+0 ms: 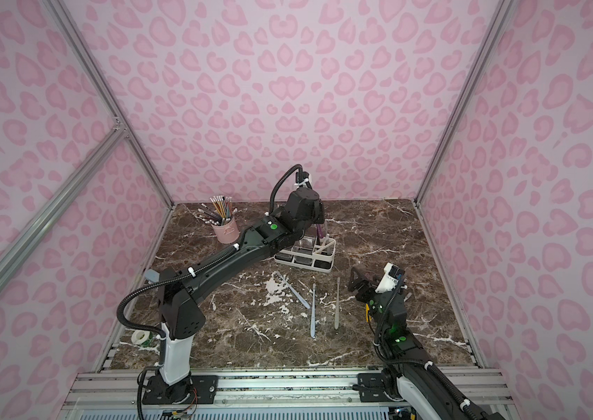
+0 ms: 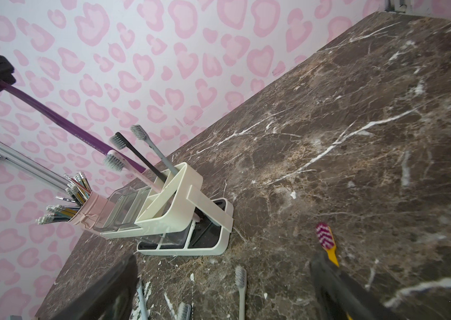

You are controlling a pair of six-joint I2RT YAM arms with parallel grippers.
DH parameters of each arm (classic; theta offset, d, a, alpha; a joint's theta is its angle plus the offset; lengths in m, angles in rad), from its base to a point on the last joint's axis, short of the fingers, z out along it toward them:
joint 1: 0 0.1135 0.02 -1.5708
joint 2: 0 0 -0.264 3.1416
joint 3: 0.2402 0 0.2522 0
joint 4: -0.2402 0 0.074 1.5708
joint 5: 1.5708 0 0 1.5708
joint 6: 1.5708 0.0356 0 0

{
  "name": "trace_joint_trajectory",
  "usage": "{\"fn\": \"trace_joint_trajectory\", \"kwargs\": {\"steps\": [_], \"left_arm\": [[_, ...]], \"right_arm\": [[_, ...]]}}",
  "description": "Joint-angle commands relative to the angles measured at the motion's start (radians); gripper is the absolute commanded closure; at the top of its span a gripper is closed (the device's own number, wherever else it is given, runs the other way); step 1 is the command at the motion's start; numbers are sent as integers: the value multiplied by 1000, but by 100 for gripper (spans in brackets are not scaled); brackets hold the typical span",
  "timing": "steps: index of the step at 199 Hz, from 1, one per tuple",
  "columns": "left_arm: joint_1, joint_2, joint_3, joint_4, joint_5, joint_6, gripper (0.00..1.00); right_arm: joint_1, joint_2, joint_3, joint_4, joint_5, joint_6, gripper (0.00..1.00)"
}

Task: Place the toothbrush into the toothbrush holder
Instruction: Place the toothbrush in the toothbrush holder.

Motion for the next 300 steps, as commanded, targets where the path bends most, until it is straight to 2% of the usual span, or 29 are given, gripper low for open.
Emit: {"fn": "trace_joint_trajectory", "kwargs": {"steps": [1,152,300], "left_arm": [[-5,9,16,31,-28,21,99],[-11,53,19,26,-42,40,99],[-35,137,19,61,-122,64,98]], "right_arm": [[0,3,9,38,-13,5,1],[-1,26,10,64,-45,6,1],[1,35,9,79,-74,5,1]]}}
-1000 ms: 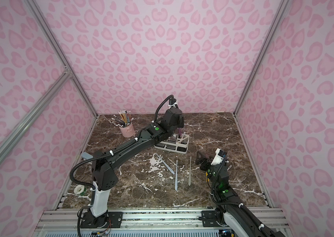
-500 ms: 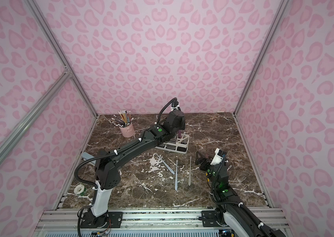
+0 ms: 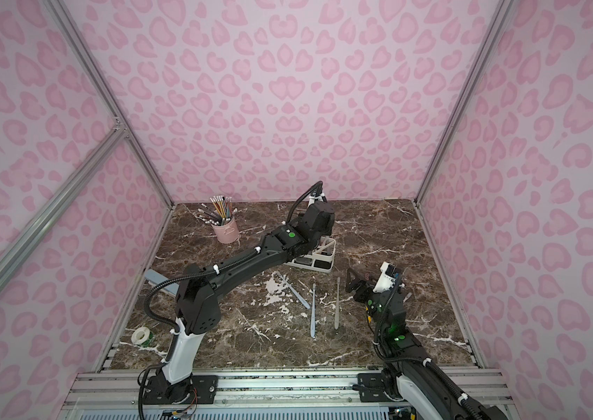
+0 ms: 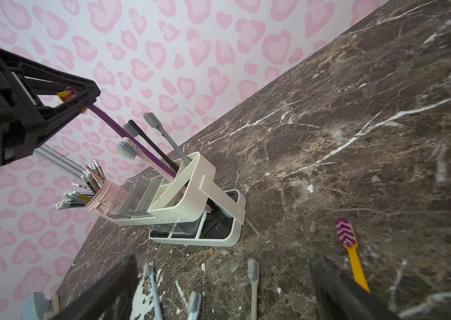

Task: Place the toothbrush into the toothbrush holder
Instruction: Place the toothbrush in the toothbrush holder.

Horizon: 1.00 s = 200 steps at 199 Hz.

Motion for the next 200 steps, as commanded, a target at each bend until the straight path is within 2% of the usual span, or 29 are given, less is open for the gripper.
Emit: {"fn": "trace_joint_trajectory", "kwargs": {"steps": [1,152,200], "left_arm": [[-2,11,9,45,-25,7,98],[-12,12,-99,96,-58,-54,97],[-12,16,-95,92,-56,-57,90]], "right_arm": [[1,2,9,41,-12,2,1],[-1,36,23,46,-45,-2,1],[-1,47,28,44,-51,-4,1]]}}
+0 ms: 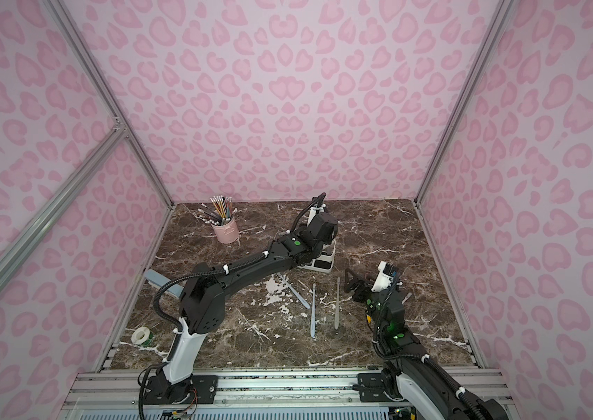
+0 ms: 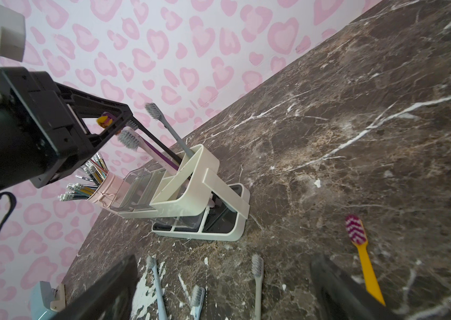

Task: Place the toothbrush into the toothbrush holder
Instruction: Place the toothbrush in the toothbrush holder.

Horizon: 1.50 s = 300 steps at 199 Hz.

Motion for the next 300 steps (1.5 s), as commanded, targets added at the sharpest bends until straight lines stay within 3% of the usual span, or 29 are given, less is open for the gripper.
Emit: {"fn": "trace_joint_trajectory", "kwargs": {"steps": [1,58,136,164,175,300], "left_arm": [[1,-3,2,38,-12,-12,90],[2,-3,5,36,-8,-12,77],[2,-22,10,35,-4,-12,72],[2,-39,42,19,-8,0,65],[1,-50,49,16,-5,4,54],[0,-255,-10,-153,-14,-58,36]], "right_arm": [[1,4,21,31,-8,-3,1],[1,5,21,28,-10,-3,1],[1,2,22,27,-11,-3,1],[0,8,22,29,-10,-5,1],[1,11,23,30,-10,-6,1],[0,60,28,45,-36,-18,1]]}}
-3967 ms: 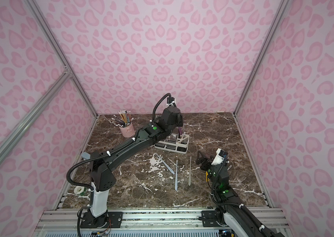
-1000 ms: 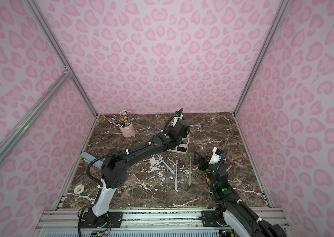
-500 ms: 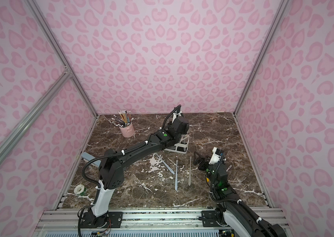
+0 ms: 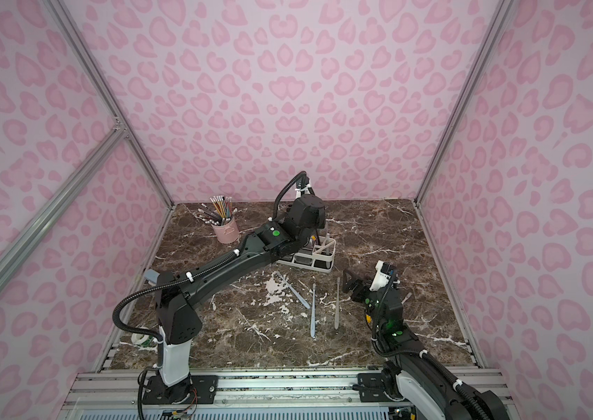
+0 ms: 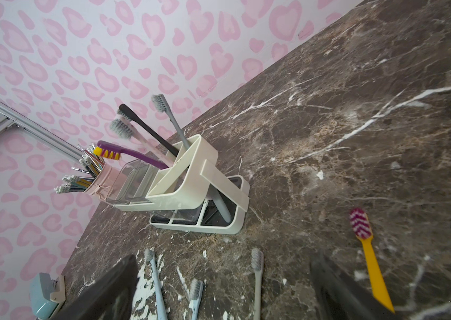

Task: Place the toothbrush into the toothbrush holder
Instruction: Place the toothbrush in the toothbrush holder, then pick up the toothbrush from the center of the board.

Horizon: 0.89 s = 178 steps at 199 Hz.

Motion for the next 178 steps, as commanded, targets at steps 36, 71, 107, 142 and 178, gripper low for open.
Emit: {"fn": "trace_joint_trajectory", "kwargs": {"steps": [36,71,107,142,178], "left_arm": [[6,-179,-195,-81,-14,-94,26],[25,-353,-393,-68,3,-146,17],[86,-530,-584,-77,65,-194,9],[138,-663,-733,-128,100,-261,8],[195,-781,-839,-154,135,-308,4]], "right_arm": [[5,68,31,52,-57,-40,1],[102,136,69,58,-46,-122,1],[265,222,166,-3,12,-193,1],[404,352,268,-43,32,-257,1],[519,509,394,-94,101,-302,2]]}}
